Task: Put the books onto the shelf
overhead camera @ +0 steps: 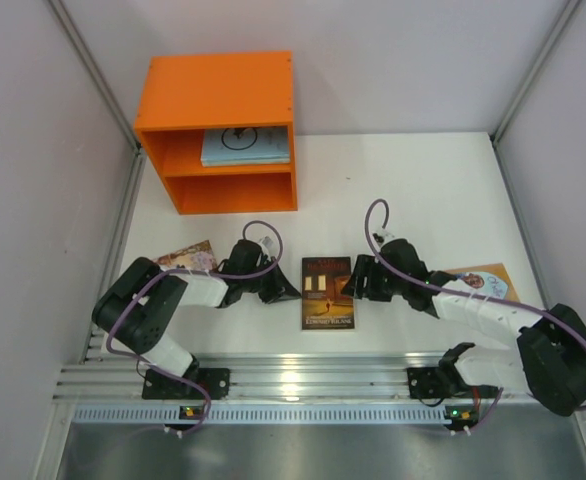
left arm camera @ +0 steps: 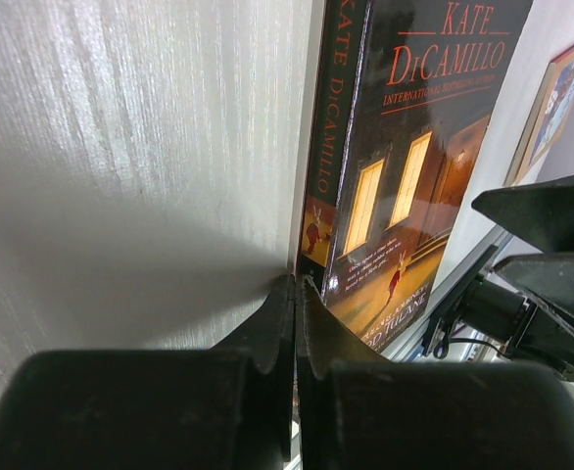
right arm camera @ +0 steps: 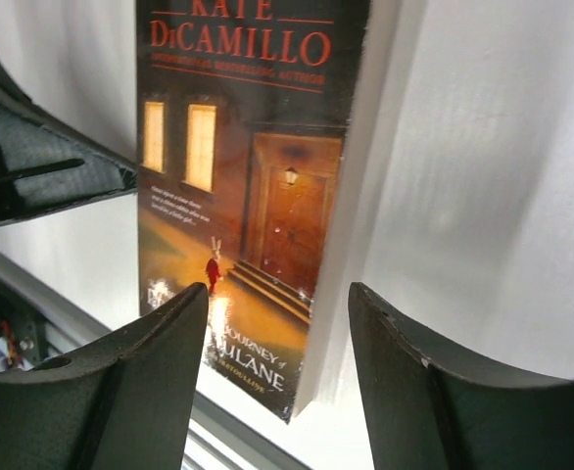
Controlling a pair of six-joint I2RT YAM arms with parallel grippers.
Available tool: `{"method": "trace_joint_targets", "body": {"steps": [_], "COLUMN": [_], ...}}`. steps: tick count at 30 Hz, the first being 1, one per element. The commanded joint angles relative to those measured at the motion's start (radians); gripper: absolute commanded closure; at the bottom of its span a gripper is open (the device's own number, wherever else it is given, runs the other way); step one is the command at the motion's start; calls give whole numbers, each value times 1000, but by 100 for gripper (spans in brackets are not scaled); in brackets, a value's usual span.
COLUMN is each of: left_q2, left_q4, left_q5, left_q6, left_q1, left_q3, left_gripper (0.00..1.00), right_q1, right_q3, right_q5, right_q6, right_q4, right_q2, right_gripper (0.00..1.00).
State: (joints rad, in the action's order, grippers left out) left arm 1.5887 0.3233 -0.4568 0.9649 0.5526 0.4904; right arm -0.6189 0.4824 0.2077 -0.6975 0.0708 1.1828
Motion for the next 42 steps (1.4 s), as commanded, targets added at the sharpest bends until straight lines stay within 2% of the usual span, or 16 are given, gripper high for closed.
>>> {"method": "trace_joint_targets", "body": {"steps": [1, 6, 12, 19, 22, 23, 25, 26, 28, 31, 32, 35, 36, 39, 42], "left_q2": [16, 7, 7, 19, 17, 13, 5, -7, -22, -99, -145, -228, -246, -312, -372], "left_q4": [-9, -13, -1, 22, 23, 25, 25, 26, 4, -165, -211, -392, -459, -510, -466], "left_q5": [26, 18, 0, -16, -16, -16, -13, -16, -22, 27, 42, 63, 70, 49, -20], "left_q6": [-23, -29, -28, -17, -12, -11, -5, -5, -31, -106, -124, -205, -221, -256, -243], "left_q1": [7, 9, 7, 9, 9, 7, 9, 9, 4, -8, -22, -42, -43, -46, -48], "left_q3": [4, 8, 5, -6, -10, -13, -16, -19, -12, 52, 91, 164, 177, 186, 140], "left_gripper": [100, 100, 100, 100, 100, 100, 100, 100, 100, 99, 82, 41, 37, 27, 22], "right_q1": [-18, -16, -42, -99, -99, -99, -94, -93, -90, -79, -77, -51, -44, -16, -10], "right_q3": [48, 47, 62, 62, 65, 70, 70, 67, 62, 53, 39, 18, 15, 10, 5], "right_q5": [-113, -105, -90, 8, 24, 25, 35, 36, 54, 94, 111, 176, 191, 269, 311], "right_q6": [29, 27, 20, -20, -42, -45, -51, -53, -54, -60, -63, -80, -83, -103, -125], "right_q4": [58, 6, -49, -187, -212, -209, -209, -209, -209, -218, -242, -288, -298, -322, -368], "right_q2": [-9, 57, 144, 173, 153, 146, 129, 117, 106, 65, 31, -40, -54, -83, -91], "right_gripper": [41, 46, 47, 52, 64, 75, 87, 100, 100, 100, 100, 100, 100, 100, 100]}}
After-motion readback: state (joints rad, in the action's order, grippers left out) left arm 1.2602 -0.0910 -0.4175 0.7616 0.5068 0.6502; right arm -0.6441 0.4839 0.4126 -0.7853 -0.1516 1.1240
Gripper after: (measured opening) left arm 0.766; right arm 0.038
